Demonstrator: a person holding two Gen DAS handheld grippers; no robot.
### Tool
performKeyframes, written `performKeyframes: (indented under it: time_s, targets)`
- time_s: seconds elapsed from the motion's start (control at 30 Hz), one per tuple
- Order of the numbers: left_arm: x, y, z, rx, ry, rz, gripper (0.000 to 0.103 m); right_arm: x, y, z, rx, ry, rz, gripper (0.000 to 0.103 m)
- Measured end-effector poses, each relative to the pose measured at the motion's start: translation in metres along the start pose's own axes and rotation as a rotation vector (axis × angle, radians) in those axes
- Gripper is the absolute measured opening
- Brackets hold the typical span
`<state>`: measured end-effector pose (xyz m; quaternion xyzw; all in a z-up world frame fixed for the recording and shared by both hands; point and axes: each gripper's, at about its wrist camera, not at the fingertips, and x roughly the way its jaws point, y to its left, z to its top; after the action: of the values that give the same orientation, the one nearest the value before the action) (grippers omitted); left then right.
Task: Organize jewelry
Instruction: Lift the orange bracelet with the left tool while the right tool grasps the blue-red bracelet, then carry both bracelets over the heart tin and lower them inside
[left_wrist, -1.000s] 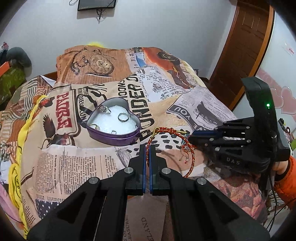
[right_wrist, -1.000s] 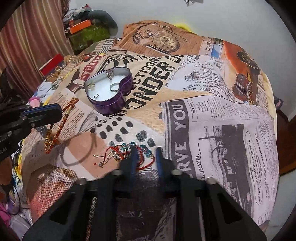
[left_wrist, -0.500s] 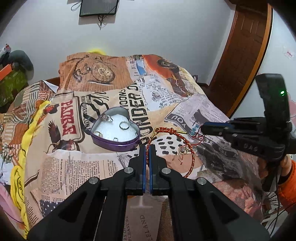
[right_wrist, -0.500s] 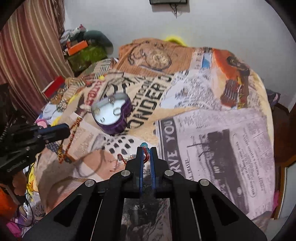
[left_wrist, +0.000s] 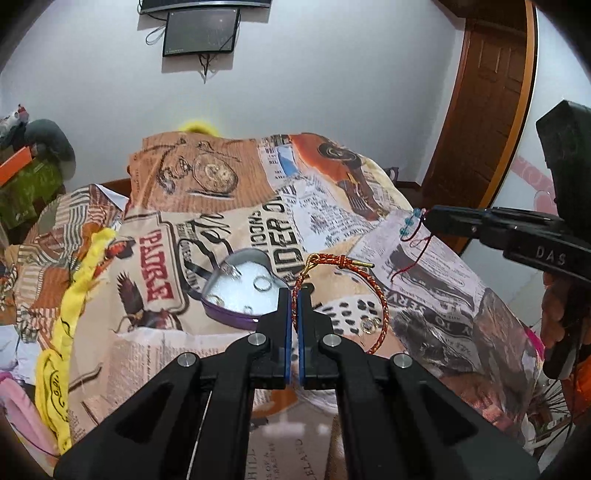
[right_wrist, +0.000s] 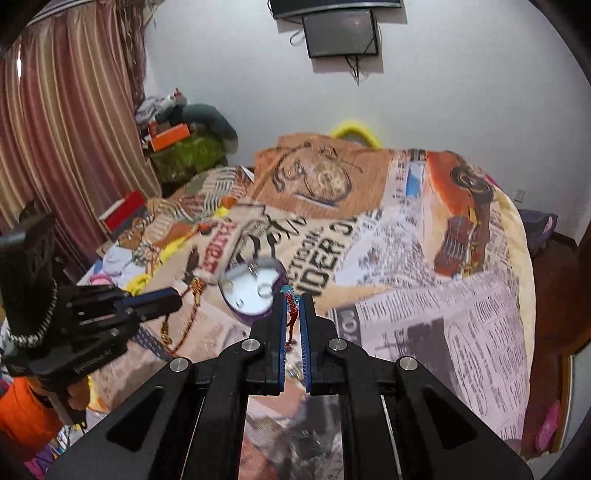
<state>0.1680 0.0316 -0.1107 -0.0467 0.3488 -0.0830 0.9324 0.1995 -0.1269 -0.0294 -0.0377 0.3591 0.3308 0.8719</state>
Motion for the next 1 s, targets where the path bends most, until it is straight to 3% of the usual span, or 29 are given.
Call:
performKeyframes:
  time_s: [0.57, 1.0]
  targets:
    - [0.019, 0.05, 0.017, -0.054, -0.022, 0.064, 0.001, 0.034, 0.024, 0.028, -0.007, -0.027, 0.068, 0.006]
    - [0.066, 0.082, 0.01, -0.077, 0.055, 0.091, 0.001, 0.089, 0.038, 0.025, -0.021, 0.064, 0.098, 0.006]
